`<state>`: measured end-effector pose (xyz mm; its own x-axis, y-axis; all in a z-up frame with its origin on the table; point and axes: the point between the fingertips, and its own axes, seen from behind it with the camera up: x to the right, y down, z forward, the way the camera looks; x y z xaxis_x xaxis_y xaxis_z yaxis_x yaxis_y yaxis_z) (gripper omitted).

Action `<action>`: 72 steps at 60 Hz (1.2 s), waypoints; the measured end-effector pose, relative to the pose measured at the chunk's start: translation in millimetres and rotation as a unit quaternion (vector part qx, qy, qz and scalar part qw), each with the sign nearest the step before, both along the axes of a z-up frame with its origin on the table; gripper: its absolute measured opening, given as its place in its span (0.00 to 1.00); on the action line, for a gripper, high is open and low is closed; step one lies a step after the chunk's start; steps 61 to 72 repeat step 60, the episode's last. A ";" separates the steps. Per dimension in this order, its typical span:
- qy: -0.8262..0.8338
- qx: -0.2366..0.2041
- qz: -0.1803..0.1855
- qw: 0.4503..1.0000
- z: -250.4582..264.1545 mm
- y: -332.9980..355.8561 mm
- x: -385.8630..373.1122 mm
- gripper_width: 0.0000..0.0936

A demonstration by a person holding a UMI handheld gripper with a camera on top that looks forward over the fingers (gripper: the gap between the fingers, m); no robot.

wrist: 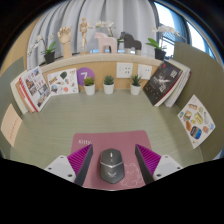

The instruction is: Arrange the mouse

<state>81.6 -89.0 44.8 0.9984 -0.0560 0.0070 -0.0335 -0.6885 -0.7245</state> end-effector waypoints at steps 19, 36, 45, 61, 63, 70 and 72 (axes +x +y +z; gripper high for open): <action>0.045 0.055 -0.003 0.998 153.5 -3.2 -52.0 0.91; 0.017 0.066 0.022 0.997 218.5 -25.9 -91.3 0.91; 0.019 0.070 0.027 0.997 225.1 -28.8 -102.1 0.91; 0.019 0.072 0.033 0.997 228.7 -30.3 -114.6 0.91; 0.019 0.072 0.033 0.997 228.7 -30.3 -114.6 0.91; 0.019 0.072 0.033 0.997 228.7 -30.3 -114.6 0.91; 0.019 0.072 0.033 0.997 228.7 -30.3 -114.6 0.91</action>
